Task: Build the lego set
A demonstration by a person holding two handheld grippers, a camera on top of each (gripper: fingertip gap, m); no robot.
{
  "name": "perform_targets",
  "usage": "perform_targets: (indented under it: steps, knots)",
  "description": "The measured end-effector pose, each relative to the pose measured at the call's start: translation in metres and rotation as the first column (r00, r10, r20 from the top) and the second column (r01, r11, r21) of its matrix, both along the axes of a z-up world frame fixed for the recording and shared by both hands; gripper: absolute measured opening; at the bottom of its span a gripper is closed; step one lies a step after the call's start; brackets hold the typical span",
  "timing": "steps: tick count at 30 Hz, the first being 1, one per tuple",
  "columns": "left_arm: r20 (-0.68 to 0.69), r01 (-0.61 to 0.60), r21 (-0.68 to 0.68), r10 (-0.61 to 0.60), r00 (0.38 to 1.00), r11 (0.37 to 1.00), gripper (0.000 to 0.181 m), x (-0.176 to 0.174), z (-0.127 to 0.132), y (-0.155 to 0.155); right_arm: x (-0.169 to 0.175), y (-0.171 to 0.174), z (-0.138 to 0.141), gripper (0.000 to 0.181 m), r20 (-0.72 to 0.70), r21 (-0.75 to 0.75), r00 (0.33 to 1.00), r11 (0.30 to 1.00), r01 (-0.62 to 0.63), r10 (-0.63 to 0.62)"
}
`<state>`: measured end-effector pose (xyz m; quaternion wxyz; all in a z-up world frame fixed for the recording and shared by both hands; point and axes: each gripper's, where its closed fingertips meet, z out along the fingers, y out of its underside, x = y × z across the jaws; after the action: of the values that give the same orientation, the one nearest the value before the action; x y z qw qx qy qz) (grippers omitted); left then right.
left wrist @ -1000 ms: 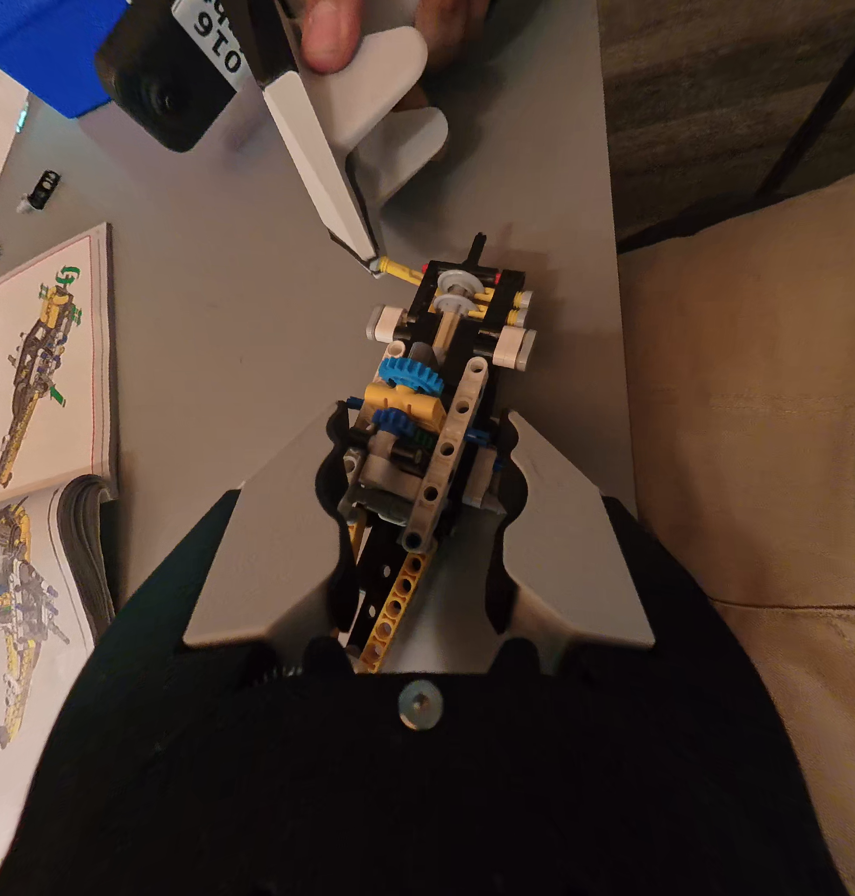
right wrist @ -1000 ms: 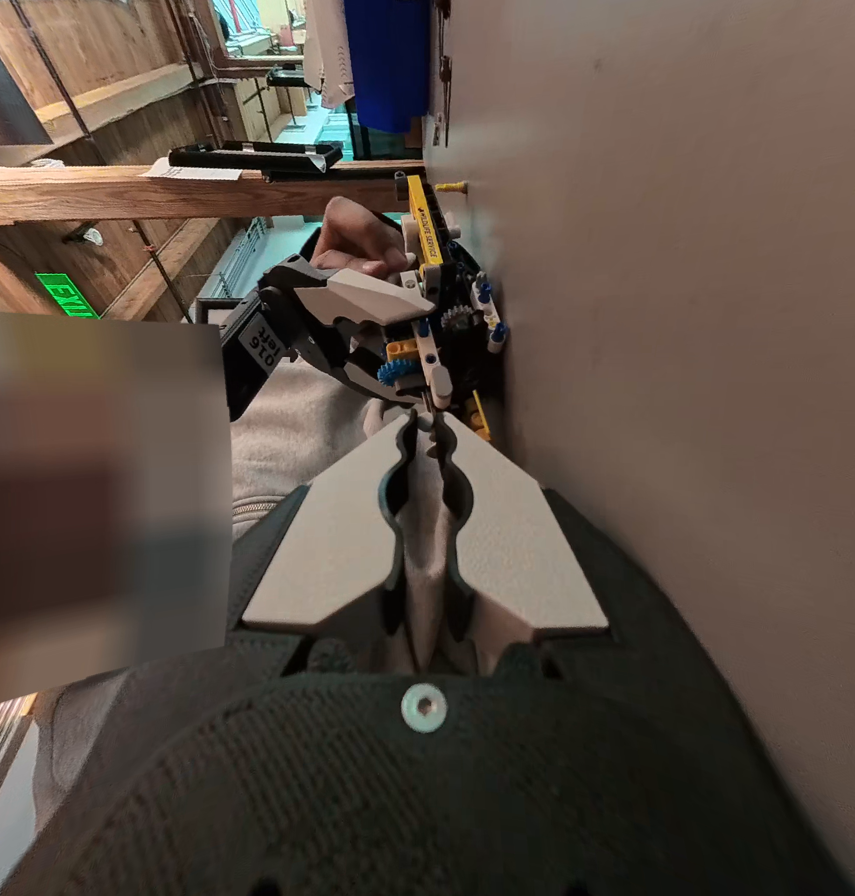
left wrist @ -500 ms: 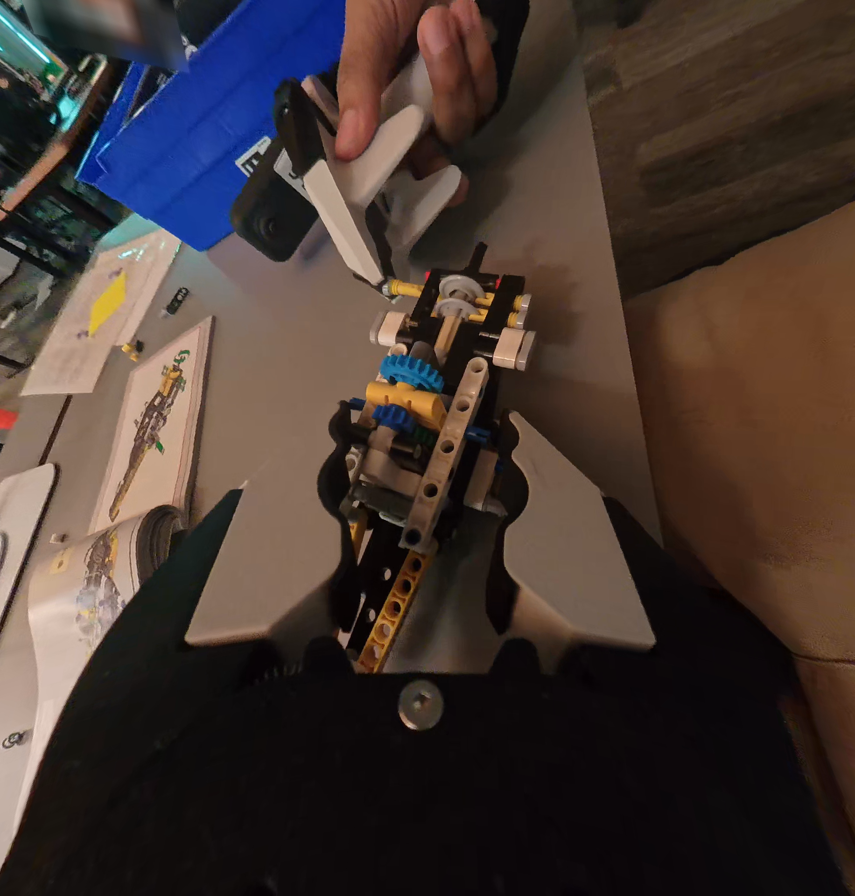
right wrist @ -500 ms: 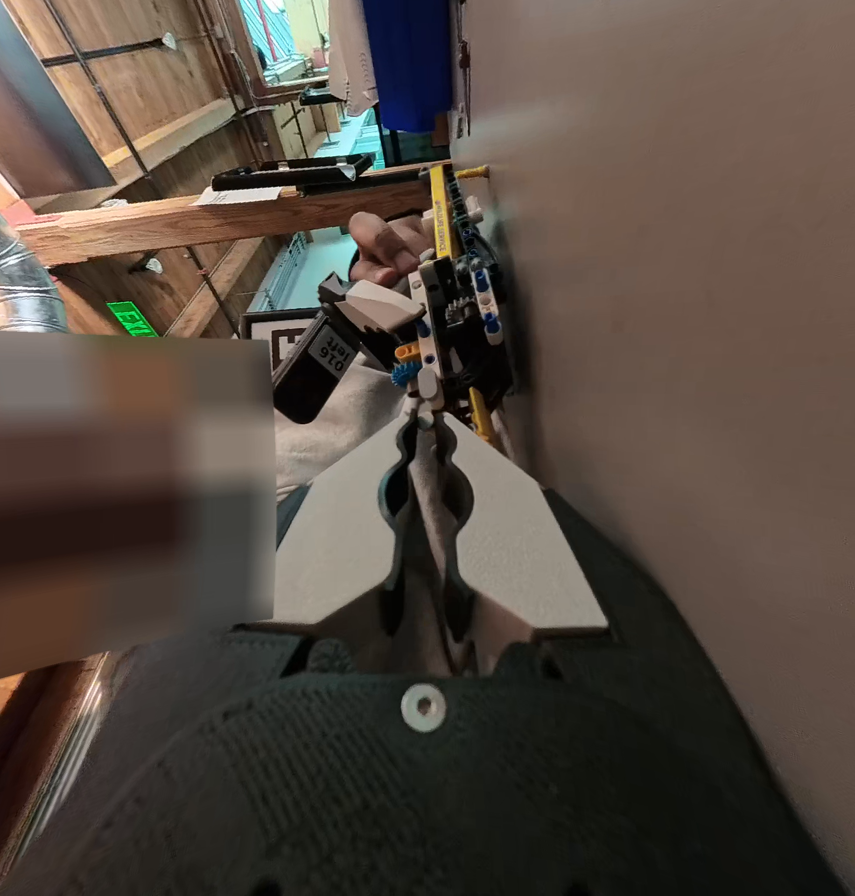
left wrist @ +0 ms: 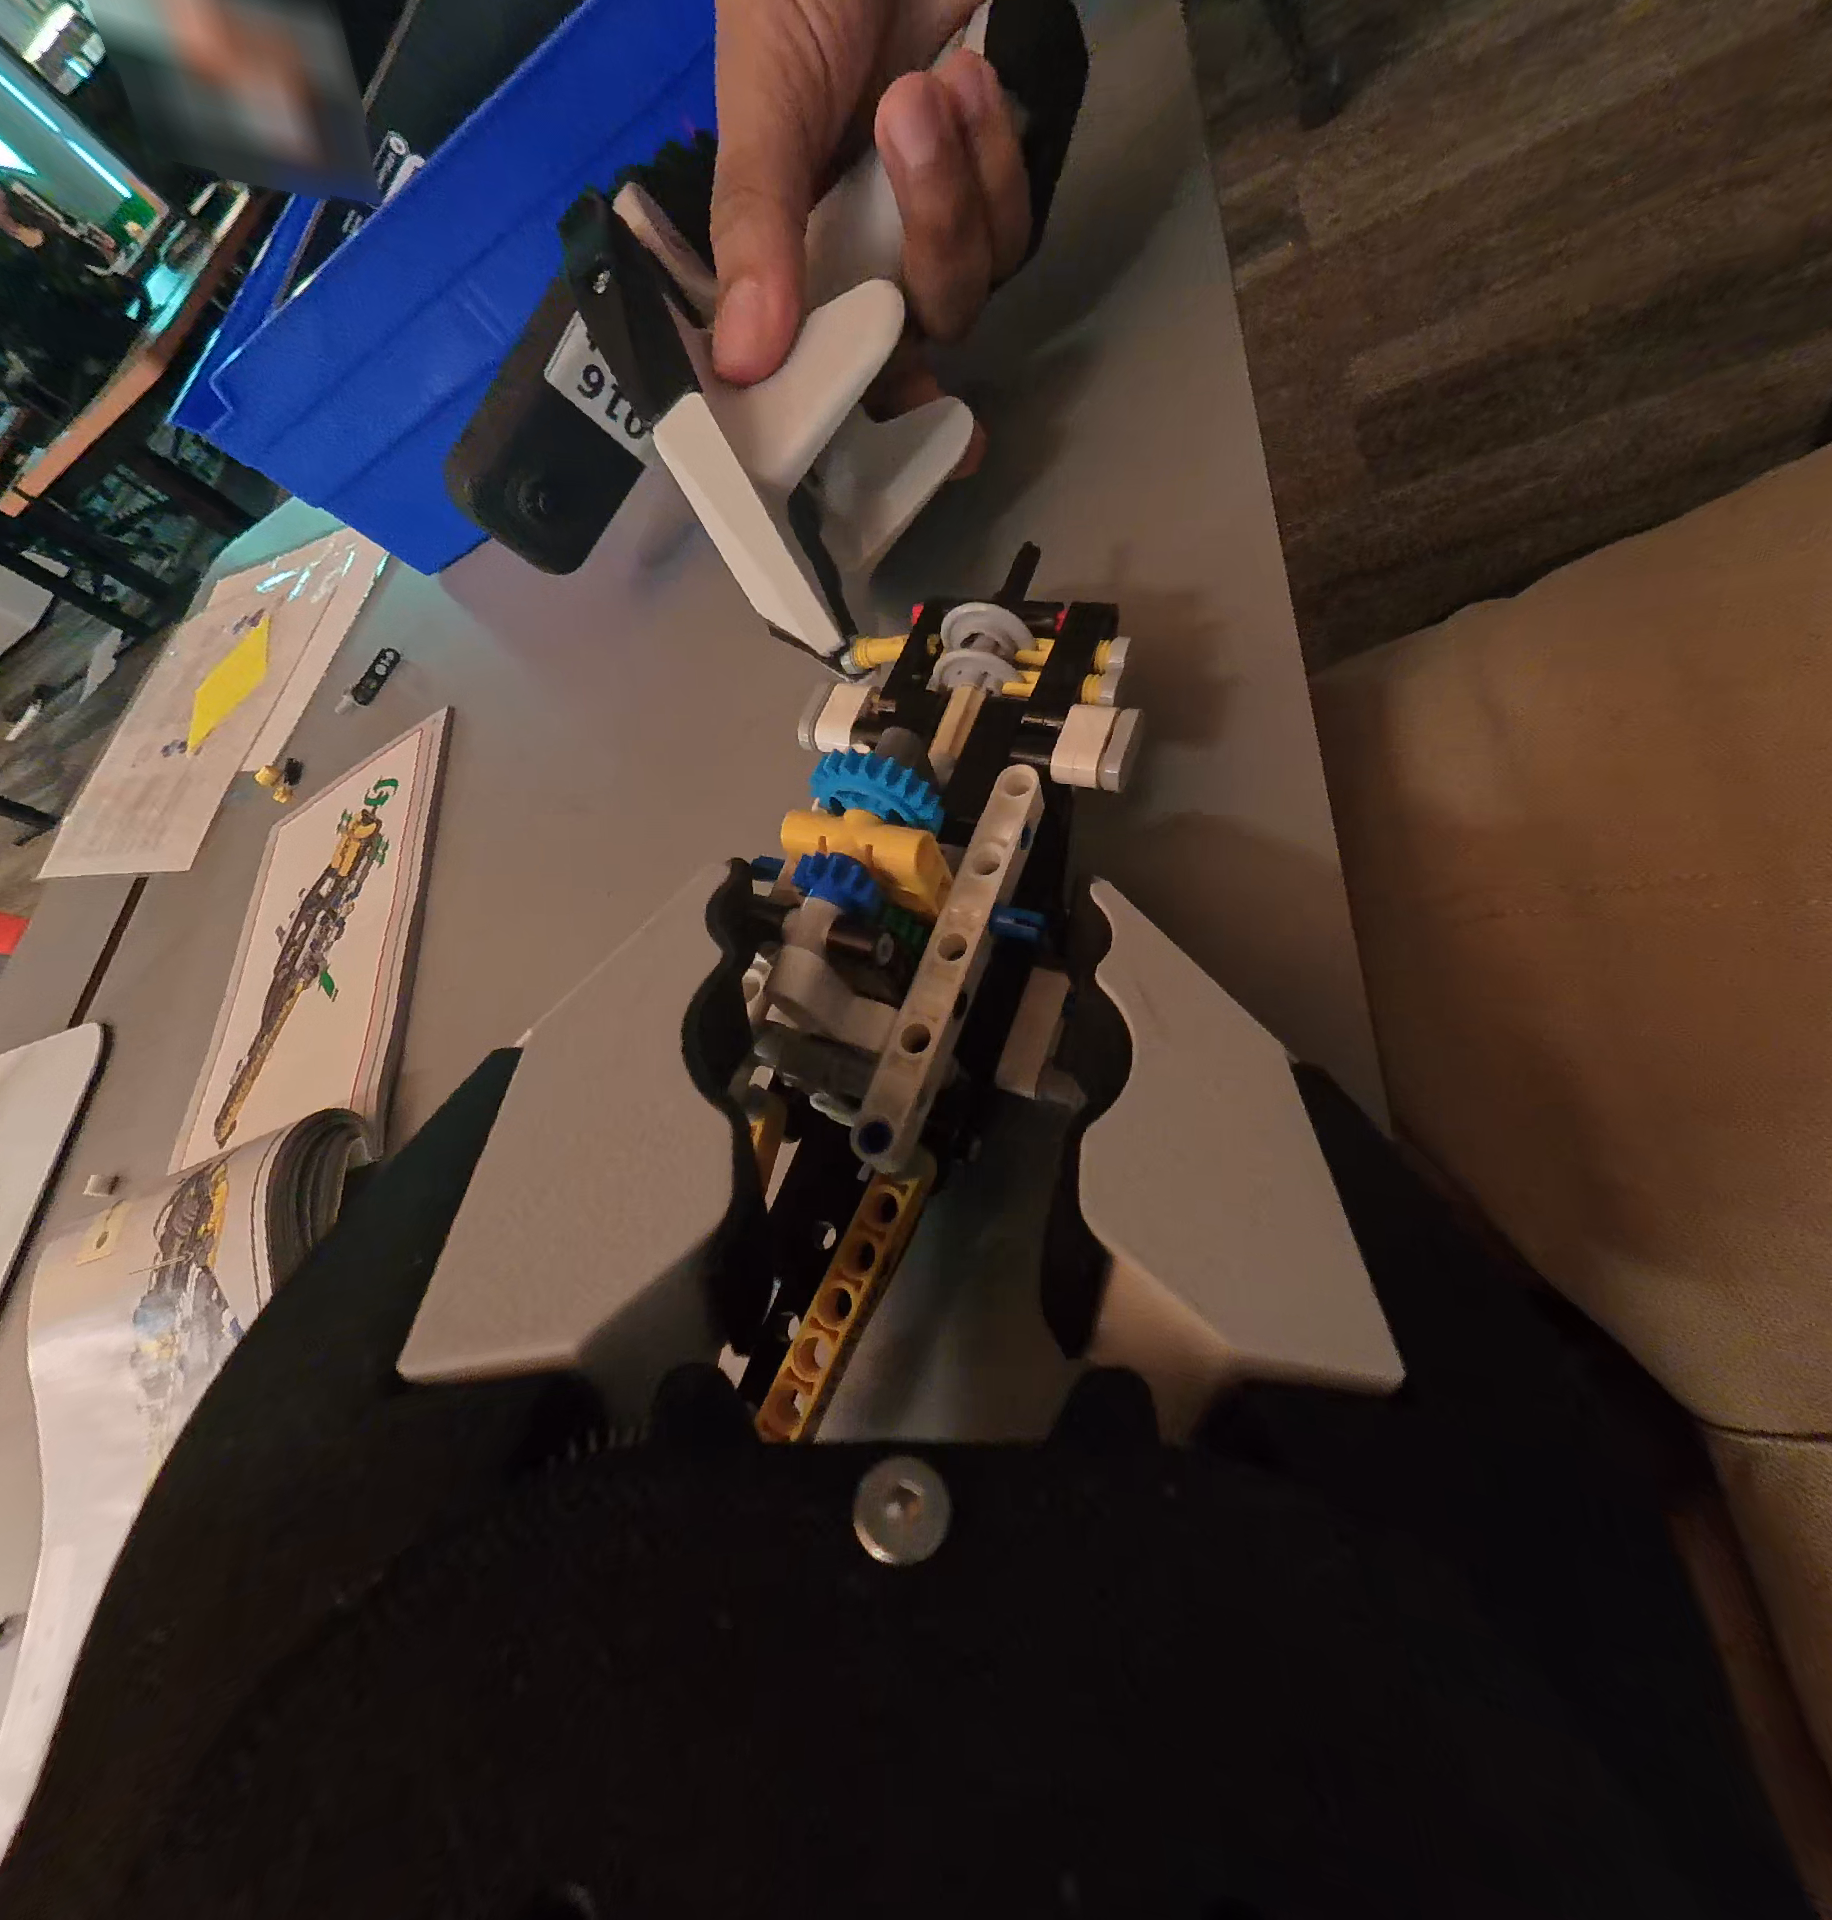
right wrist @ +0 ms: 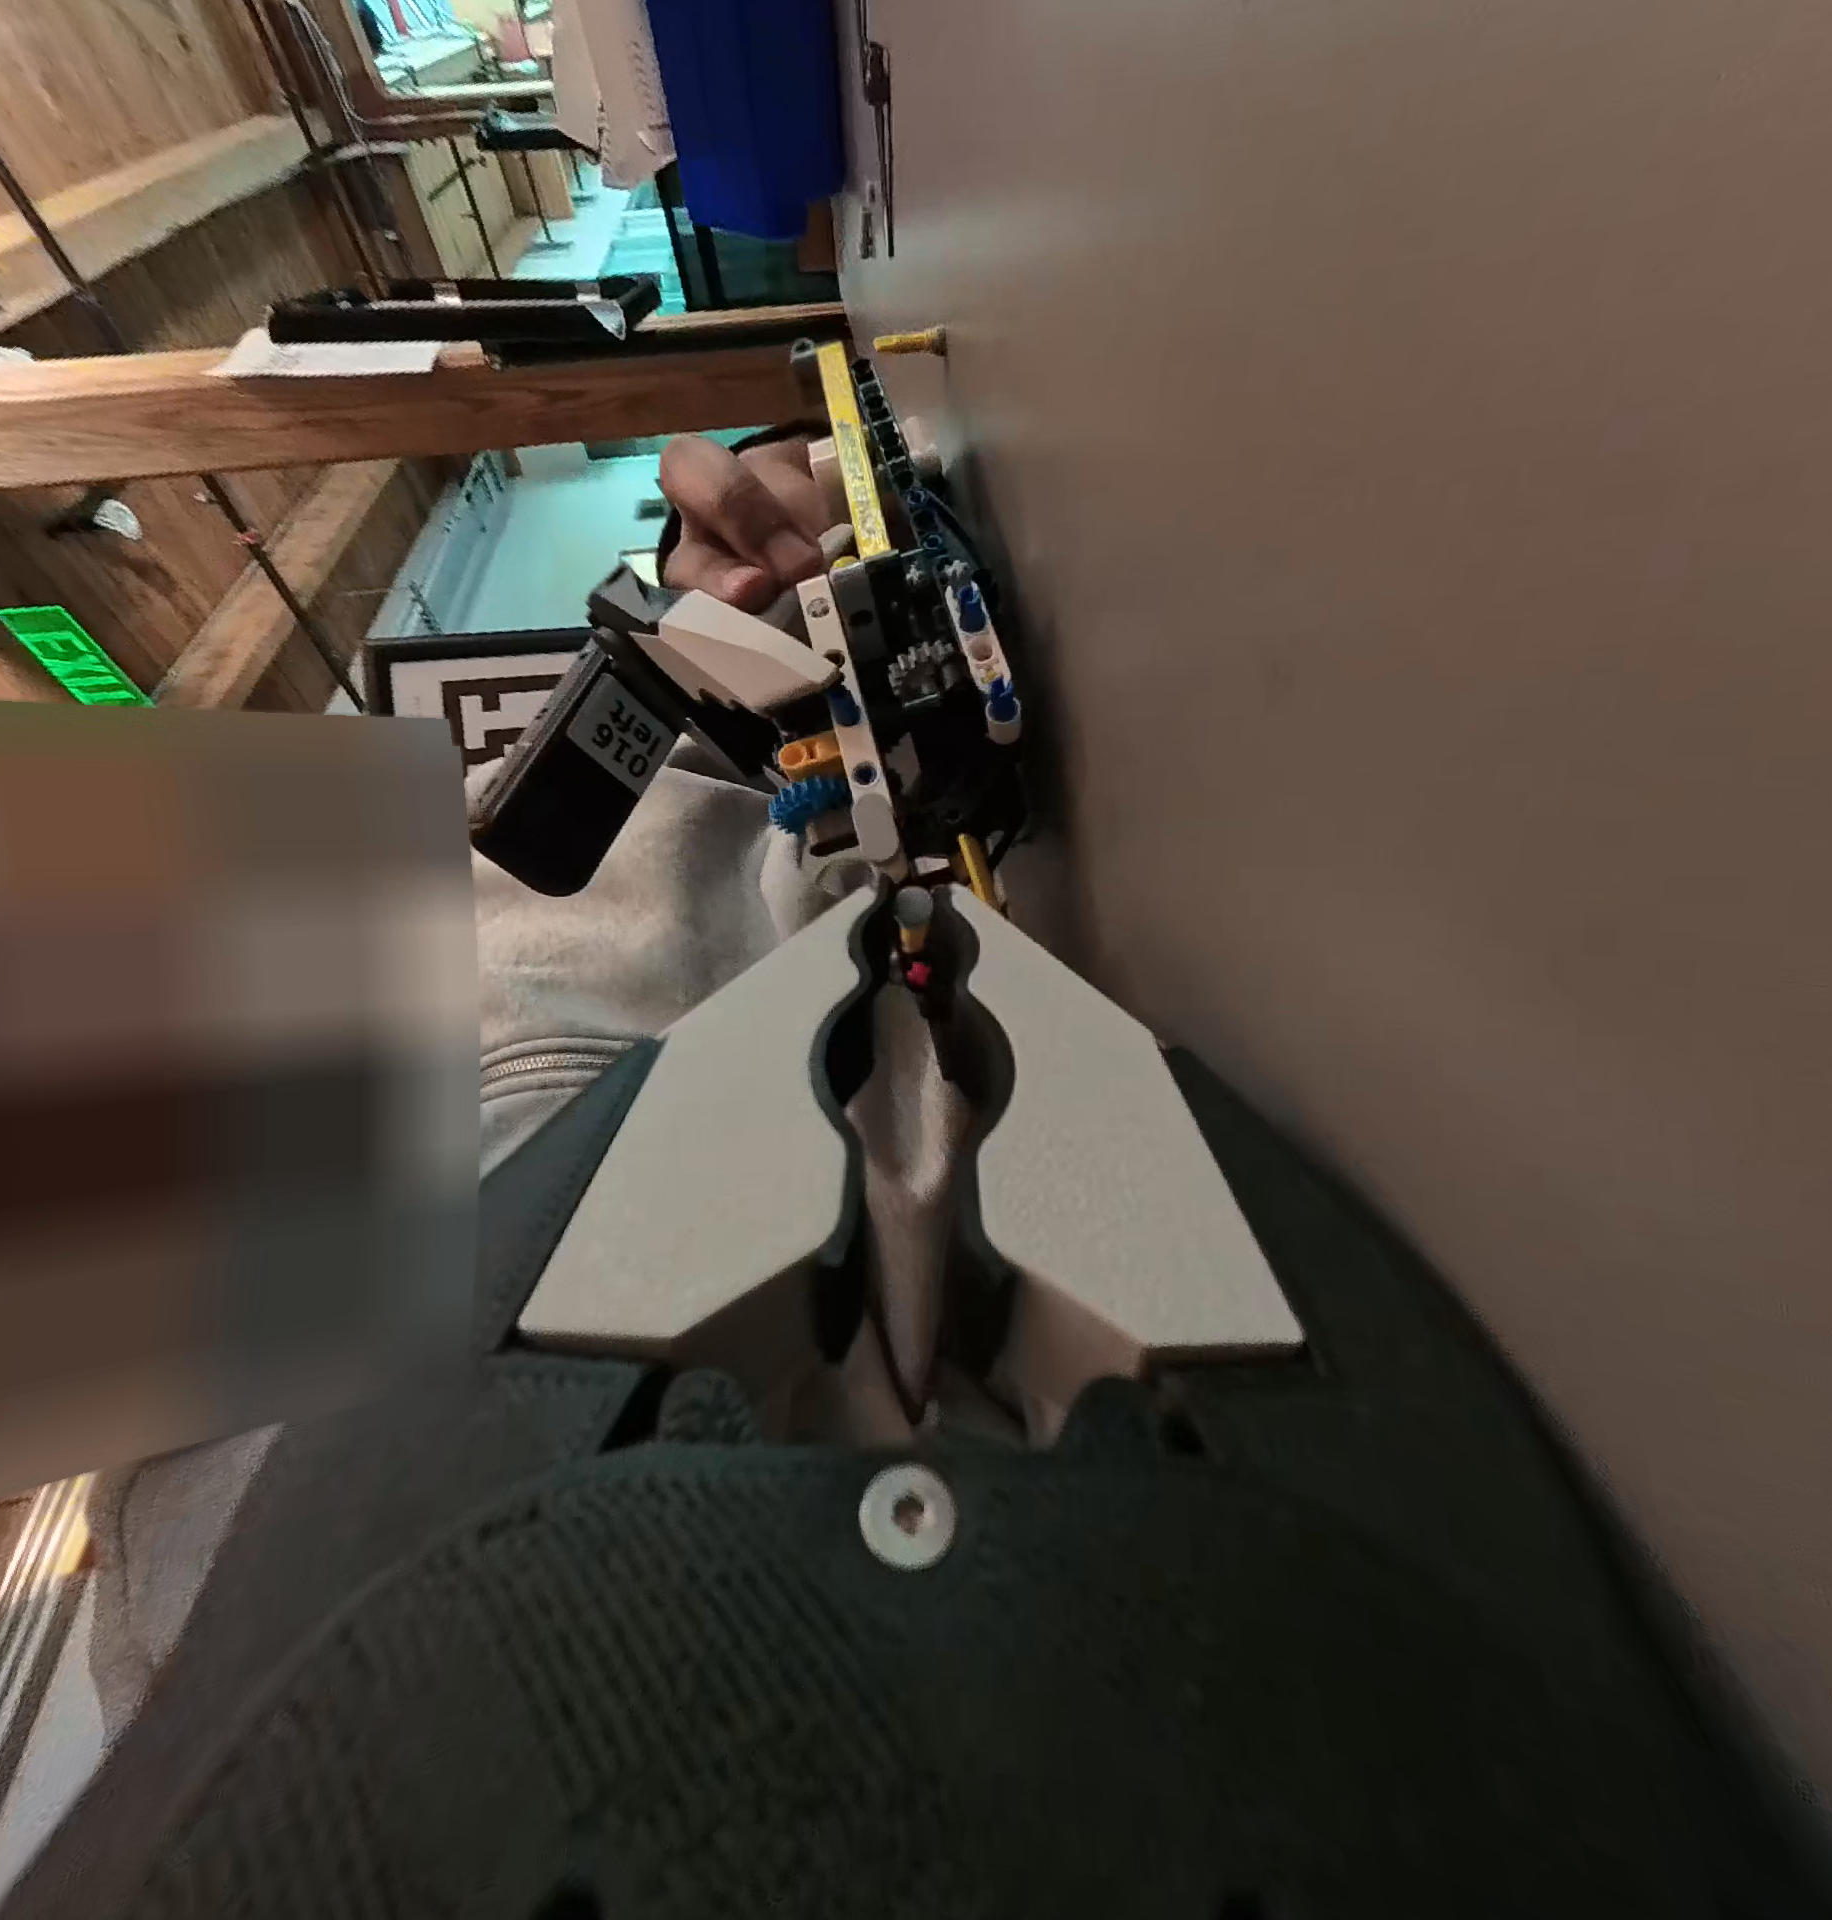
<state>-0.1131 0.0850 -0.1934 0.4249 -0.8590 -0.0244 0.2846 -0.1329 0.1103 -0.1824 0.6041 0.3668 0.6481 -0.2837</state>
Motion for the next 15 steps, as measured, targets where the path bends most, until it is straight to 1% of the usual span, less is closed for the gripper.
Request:
perform_targets:
  steps: [1,7,13,15]
  knots:
    - [-0.001,0.0,0.001,0.0,1.0,1.0,0.059,0.0,0.0001,0.0001,0.0004,0.0005,0.0002,0.005,-0.013,0.0,1.0,1.0,-0.009,0.009]
    - [0.015,-0.014,0.004,0.014,1.0,1.0,0.059,-0.0027,-0.0005,-0.0006,-0.0008,-0.0004,0.0016,0.005,-0.149,-0.028,0.989,1.0,-0.007,0.003]
    - [0.029,-0.025,0.005,0.025,0.999,1.0,0.059,-0.004,-0.0007,-0.0015,-0.0007,-0.0008,0.0033,0.006,-0.254,-0.062,0.967,0.998,0.003,-0.019]
    - [0.028,-0.026,0.004,0.026,0.999,1.0,0.059,-0.0043,-0.0006,-0.0018,-0.001,-0.0008,0.0041,0.005,-0.262,-0.075,0.964,0.997,0.015,-0.034]
